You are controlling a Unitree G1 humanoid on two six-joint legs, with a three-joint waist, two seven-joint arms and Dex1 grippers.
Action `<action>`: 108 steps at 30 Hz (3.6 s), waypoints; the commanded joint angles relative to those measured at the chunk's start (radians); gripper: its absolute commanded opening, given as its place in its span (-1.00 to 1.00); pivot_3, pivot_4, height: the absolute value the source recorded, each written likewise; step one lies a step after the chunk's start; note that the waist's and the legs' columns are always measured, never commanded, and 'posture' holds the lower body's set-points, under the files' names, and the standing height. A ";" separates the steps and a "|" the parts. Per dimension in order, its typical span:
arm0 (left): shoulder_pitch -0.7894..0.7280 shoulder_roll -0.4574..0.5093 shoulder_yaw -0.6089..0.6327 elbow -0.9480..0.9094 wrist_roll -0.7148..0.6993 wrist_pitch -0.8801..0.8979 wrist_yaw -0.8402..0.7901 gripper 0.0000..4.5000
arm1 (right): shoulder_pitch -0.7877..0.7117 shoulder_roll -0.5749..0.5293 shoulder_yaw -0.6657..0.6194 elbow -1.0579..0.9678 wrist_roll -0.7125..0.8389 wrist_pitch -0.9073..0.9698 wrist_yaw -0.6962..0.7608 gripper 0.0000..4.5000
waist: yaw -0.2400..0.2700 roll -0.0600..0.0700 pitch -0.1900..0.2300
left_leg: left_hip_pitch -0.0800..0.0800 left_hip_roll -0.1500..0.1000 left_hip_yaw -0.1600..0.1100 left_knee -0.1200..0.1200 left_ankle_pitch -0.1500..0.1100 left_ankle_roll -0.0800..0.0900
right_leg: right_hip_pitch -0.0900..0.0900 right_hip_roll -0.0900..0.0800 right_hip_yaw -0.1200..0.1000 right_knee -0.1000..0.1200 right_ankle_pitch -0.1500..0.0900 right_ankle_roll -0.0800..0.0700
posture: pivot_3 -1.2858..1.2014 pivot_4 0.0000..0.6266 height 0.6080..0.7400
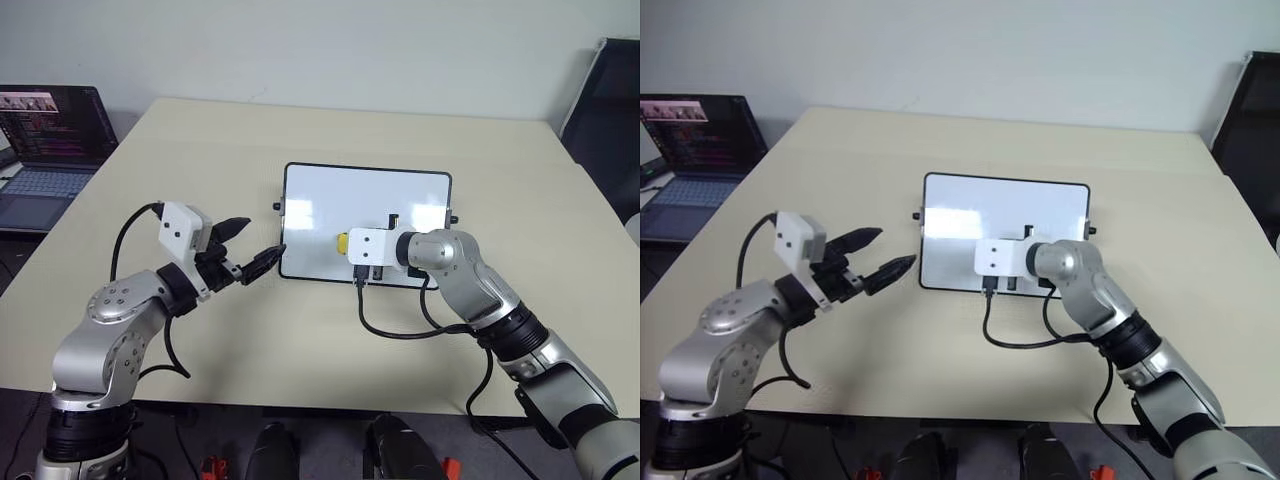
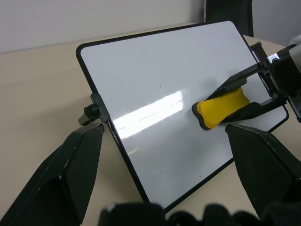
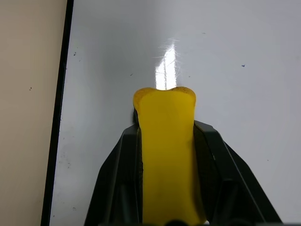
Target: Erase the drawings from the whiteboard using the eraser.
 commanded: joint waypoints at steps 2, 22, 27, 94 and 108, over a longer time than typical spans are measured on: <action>0.005 0.000 0.014 -0.004 0.001 -0.039 -0.016 1.00 | -0.078 0.030 -0.050 0.105 -0.035 -0.041 -0.151 -0.50 | -0.002 0.000 0.000 | 0.000 0.000 0.000 0.001 0.000 0.000 | -0.001 0.000 0.000 0.000 0.001 -0.001 | 0.03 -0.52 1.00; 0.004 0.006 0.013 0.011 0.001 -0.052 -0.037 1.00 | -0.181 0.124 -0.042 0.271 -0.029 -0.140 -0.258 -0.50 | 0.000 0.001 0.001 | -0.001 0.000 0.000 -0.002 -0.002 -0.003 | 0.000 0.000 -0.001 0.001 -0.003 -0.001 | 0.03 -0.52 1.00; 0.006 0.003 0.009 0.048 0.011 -0.086 -0.057 1.00 | -0.147 0.125 0.019 0.263 -0.001 -0.174 -0.152 -0.50 | -0.001 0.001 0.001 | -0.001 0.000 0.000 0.000 -0.002 -0.002 | 0.000 0.000 0.000 0.000 -0.002 -0.001 | 0.03 -0.52 1.00; -0.604 -0.361 -0.554 0.633 0.274 -0.529 -0.677 1.00 | 0.595 0.183 -0.847 -0.562 0.383 0.658 -0.483 -0.50 | 0.000 0.003 0.001 | -0.004 -0.001 -0.001 -0.003 -0.004 -0.004 | 0.001 0.000 -0.001 0.001 -0.005 0.007 | 0.03 -0.52 1.00; -0.613 -0.390 -0.588 0.668 0.377 -0.535 -0.657 1.00 | 0.550 0.115 -0.865 -0.396 0.493 0.557 -0.525 0.93 | 0.001 0.004 0.002 | -0.004 -0.001 -0.001 -0.003 -0.004 -0.004 | 0.001 0.000 -0.001 0.002 -0.005 0.008 | 0.03 -0.52 1.00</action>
